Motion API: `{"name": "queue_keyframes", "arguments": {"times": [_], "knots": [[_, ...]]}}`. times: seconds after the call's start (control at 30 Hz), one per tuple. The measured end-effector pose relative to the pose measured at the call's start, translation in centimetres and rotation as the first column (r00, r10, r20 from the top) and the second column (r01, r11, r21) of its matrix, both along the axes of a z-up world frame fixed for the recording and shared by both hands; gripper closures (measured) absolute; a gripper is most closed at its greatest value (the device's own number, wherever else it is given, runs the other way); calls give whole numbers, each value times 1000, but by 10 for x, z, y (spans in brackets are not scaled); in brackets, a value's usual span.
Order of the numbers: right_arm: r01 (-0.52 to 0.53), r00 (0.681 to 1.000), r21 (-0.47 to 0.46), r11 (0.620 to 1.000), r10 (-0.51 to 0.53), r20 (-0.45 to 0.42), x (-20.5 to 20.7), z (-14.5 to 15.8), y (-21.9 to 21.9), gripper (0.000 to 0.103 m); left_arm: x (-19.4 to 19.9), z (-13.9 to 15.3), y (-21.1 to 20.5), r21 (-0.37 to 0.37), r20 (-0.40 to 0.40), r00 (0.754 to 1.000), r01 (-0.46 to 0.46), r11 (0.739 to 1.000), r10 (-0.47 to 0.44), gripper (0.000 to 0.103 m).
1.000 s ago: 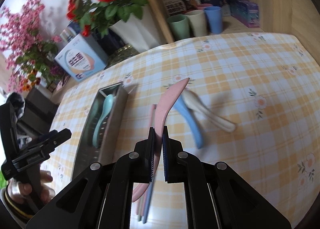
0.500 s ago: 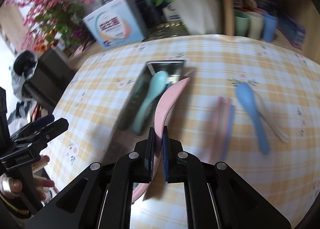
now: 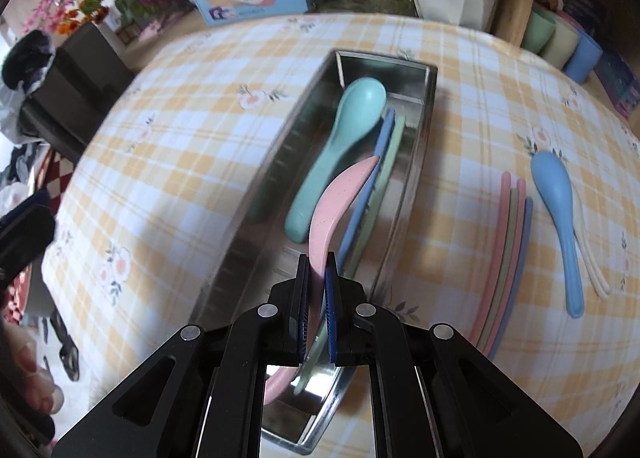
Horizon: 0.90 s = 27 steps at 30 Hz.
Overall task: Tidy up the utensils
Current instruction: 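Carry the pink spoon into the steel basket and open the right gripper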
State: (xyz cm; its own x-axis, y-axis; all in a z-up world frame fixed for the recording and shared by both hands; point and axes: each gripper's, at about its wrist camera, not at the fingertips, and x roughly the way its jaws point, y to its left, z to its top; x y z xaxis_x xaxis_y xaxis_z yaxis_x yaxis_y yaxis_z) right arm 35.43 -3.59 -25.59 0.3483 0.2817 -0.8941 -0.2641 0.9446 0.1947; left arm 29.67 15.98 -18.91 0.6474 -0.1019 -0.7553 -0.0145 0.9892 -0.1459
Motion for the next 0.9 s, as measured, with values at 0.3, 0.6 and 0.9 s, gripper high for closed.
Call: {"name": "queue_keyframes", "arguments": {"times": [0.3,0.6,0.9], "knots": [[10,1000,-34,999,-9,10,-2,-1,-2,94,-5,4,-6,6,17,1000,-1,1000,1,6],[57,992,86,995,-67,112,-27,28,-43,64,-7,7,-30,-42,30,998,58,997,-57,7],[204,953,123,971,-225,201,-51,36,-141,52,-5,1,-88,-52,-22,983,182,982,-184,33]]}}
